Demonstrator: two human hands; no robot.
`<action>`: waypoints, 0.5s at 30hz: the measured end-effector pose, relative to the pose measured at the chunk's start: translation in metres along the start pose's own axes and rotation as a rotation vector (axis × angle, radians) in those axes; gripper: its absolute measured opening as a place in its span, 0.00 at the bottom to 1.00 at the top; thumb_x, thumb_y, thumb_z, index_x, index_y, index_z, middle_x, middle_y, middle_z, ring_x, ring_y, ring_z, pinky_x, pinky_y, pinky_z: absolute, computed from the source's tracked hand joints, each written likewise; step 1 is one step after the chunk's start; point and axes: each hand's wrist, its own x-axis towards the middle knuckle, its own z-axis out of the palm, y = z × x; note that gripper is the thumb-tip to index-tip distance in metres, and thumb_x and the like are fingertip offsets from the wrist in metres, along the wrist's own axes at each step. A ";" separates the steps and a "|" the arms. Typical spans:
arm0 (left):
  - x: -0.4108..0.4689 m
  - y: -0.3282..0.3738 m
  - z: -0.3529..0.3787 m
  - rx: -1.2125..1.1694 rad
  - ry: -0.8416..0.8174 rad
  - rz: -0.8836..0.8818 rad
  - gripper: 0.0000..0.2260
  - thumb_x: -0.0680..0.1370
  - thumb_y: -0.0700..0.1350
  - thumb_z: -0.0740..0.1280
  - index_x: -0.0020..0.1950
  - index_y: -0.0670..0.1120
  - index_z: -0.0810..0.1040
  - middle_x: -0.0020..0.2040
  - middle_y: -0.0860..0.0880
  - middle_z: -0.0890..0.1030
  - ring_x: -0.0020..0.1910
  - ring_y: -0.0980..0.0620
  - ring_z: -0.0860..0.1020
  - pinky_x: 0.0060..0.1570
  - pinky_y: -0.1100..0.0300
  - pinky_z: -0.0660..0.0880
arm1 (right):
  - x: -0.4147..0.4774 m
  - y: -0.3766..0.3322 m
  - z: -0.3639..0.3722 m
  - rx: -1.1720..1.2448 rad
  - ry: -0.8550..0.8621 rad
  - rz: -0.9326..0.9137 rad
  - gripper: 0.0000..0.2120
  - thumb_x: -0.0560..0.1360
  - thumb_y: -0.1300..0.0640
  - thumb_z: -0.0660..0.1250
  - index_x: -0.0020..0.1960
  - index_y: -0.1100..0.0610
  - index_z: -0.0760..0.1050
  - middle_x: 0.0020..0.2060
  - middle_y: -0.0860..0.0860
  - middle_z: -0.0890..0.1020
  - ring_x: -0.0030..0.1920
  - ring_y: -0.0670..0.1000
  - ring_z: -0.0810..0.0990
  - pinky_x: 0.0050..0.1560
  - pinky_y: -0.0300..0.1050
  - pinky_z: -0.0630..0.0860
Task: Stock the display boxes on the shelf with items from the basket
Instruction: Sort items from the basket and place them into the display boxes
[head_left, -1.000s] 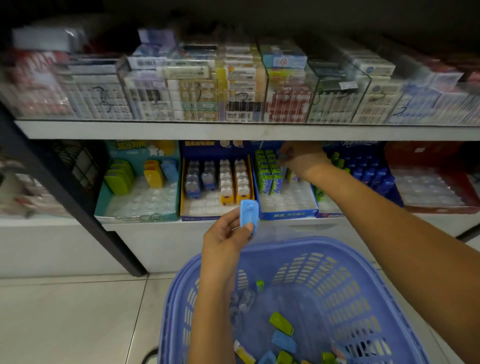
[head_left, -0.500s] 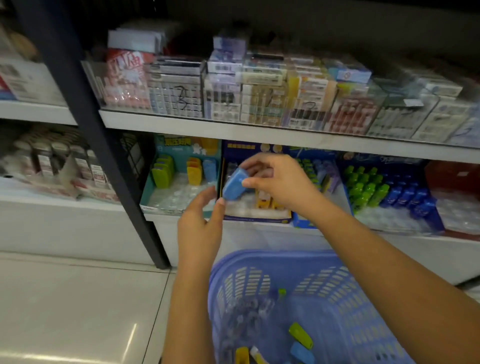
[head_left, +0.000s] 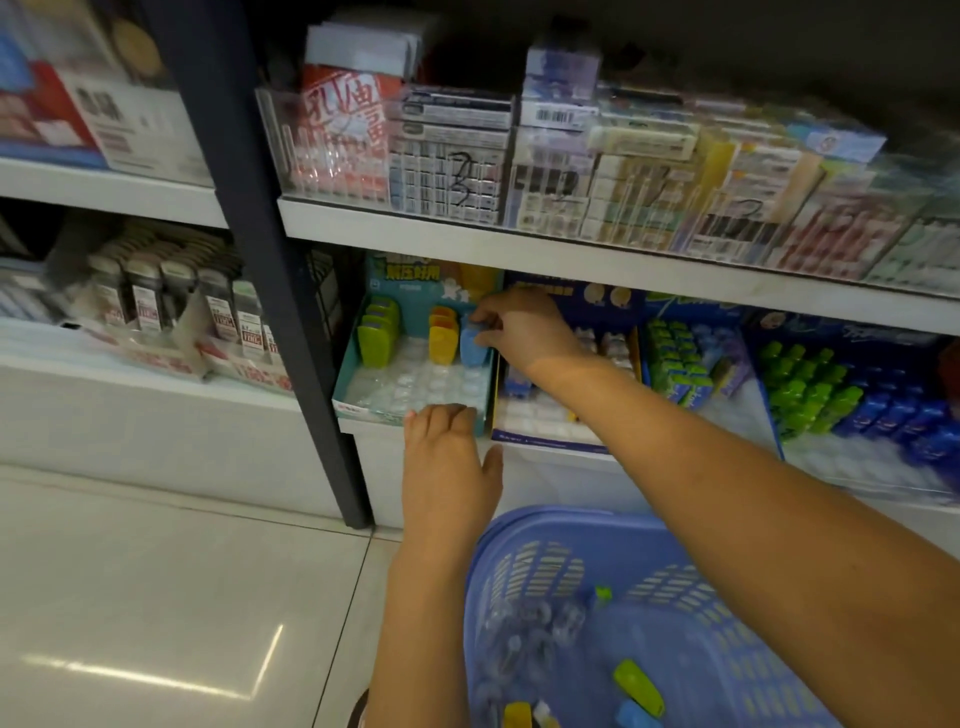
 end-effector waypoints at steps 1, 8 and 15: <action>-0.001 0.000 0.000 -0.006 0.007 0.004 0.21 0.78 0.49 0.64 0.69 0.44 0.70 0.66 0.48 0.71 0.68 0.49 0.64 0.74 0.57 0.46 | 0.001 -0.001 0.001 -0.022 -0.013 -0.006 0.14 0.75 0.61 0.68 0.60 0.59 0.78 0.60 0.57 0.78 0.60 0.56 0.76 0.61 0.40 0.69; 0.002 0.000 0.006 -0.046 0.036 -0.009 0.21 0.78 0.48 0.65 0.69 0.44 0.71 0.66 0.47 0.71 0.69 0.48 0.63 0.73 0.57 0.43 | 0.010 -0.002 0.022 -0.184 0.059 0.048 0.16 0.80 0.53 0.59 0.64 0.61 0.71 0.63 0.59 0.73 0.62 0.58 0.73 0.53 0.43 0.69; -0.001 0.008 -0.006 -0.211 0.052 -0.009 0.17 0.79 0.44 0.64 0.67 0.41 0.72 0.68 0.44 0.71 0.72 0.46 0.61 0.74 0.53 0.53 | -0.011 -0.011 0.004 -0.221 -0.017 0.031 0.21 0.81 0.54 0.58 0.72 0.58 0.64 0.71 0.57 0.64 0.71 0.57 0.63 0.68 0.47 0.64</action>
